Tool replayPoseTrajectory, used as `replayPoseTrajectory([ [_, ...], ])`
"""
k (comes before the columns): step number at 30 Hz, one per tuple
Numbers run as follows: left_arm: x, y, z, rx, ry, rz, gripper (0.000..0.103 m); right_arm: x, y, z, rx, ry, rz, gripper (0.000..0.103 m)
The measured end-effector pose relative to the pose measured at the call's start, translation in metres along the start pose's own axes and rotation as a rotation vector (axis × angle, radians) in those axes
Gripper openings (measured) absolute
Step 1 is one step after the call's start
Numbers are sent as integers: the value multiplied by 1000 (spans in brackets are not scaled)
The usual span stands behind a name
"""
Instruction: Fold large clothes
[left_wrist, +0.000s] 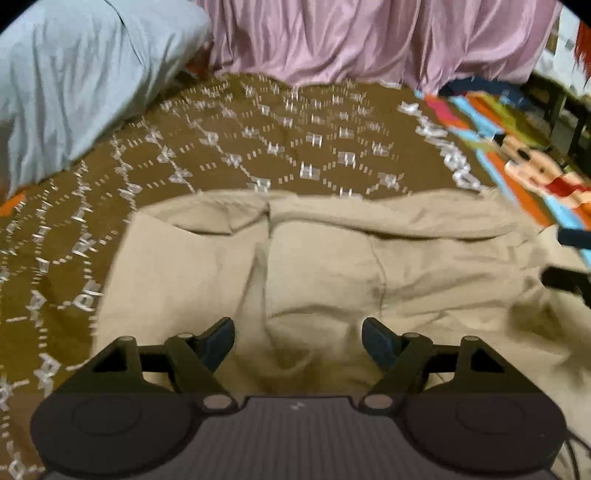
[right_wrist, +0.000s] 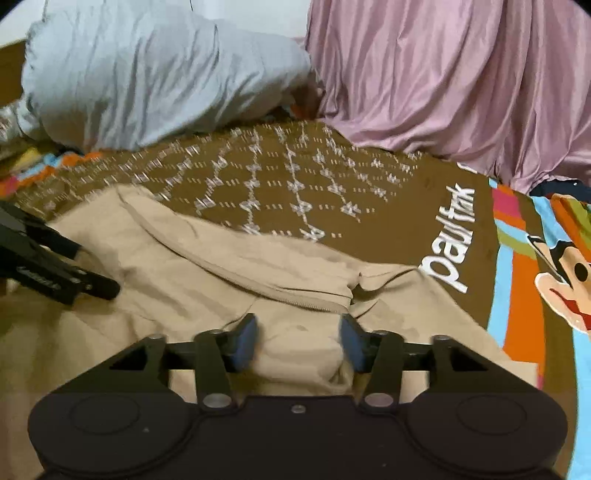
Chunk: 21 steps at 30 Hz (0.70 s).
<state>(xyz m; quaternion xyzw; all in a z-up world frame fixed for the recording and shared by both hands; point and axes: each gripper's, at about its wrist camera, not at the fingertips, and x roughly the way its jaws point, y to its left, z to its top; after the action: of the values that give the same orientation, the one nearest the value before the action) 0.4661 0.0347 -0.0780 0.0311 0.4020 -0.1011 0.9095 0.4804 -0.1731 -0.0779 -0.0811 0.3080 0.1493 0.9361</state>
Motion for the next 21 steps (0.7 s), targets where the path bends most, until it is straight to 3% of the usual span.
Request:
replayPoseTrajectory([
  [5, -78, 11, -21, 3, -71, -33, 95, -86, 5, -11, -14, -10, 52, 85],
  [9, -140, 11, -56, 53, -105, -21, 102, -162, 13, -35, 3, -21, 62, 93],
  [15, -219, 4, -116, 159, -132, -11, 102, -269, 19, -75, -51, -31, -1, 99],
  [21, -265, -16, -175, 302, -126, -14, 103, -348, 23, -111, -161, 38, -41, 102],
])
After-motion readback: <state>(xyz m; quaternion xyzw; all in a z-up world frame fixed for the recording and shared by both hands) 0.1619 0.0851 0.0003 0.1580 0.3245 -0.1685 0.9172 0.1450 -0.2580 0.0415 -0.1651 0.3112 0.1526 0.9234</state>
